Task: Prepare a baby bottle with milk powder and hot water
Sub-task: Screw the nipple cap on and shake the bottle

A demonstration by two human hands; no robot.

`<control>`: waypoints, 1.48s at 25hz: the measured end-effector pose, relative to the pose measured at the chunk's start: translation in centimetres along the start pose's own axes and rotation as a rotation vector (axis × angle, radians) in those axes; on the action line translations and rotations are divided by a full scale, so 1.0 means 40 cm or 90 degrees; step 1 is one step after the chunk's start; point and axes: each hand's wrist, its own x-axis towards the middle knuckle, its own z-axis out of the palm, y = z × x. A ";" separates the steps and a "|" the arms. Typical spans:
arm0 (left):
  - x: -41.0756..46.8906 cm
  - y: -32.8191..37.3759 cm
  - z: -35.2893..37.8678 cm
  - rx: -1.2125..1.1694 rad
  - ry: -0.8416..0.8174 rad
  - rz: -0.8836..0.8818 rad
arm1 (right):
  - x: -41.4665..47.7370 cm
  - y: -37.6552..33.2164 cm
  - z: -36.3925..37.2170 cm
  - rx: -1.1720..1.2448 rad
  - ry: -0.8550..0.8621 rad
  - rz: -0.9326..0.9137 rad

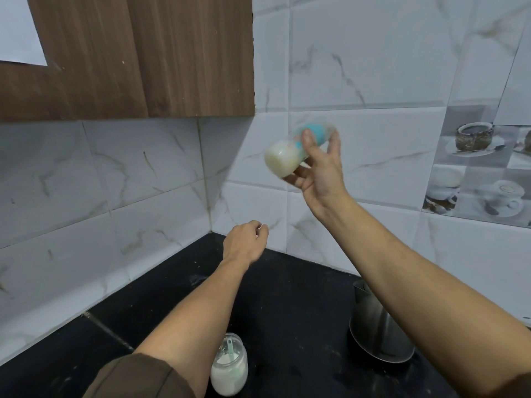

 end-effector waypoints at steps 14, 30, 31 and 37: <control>0.005 -0.010 0.000 -0.008 0.006 -0.004 | -0.051 0.045 0.010 -0.197 -0.195 0.022; 0.007 -0.016 -0.004 0.014 -0.011 -0.015 | -0.005 0.038 -0.039 -0.094 -0.054 0.072; 0.008 -0.013 -0.004 0.013 -0.013 -0.022 | -0.030 0.044 -0.035 -0.188 -0.154 0.082; 0.003 -0.015 -0.002 0.005 0.000 -0.006 | 0.019 0.045 -0.038 0.091 0.123 0.056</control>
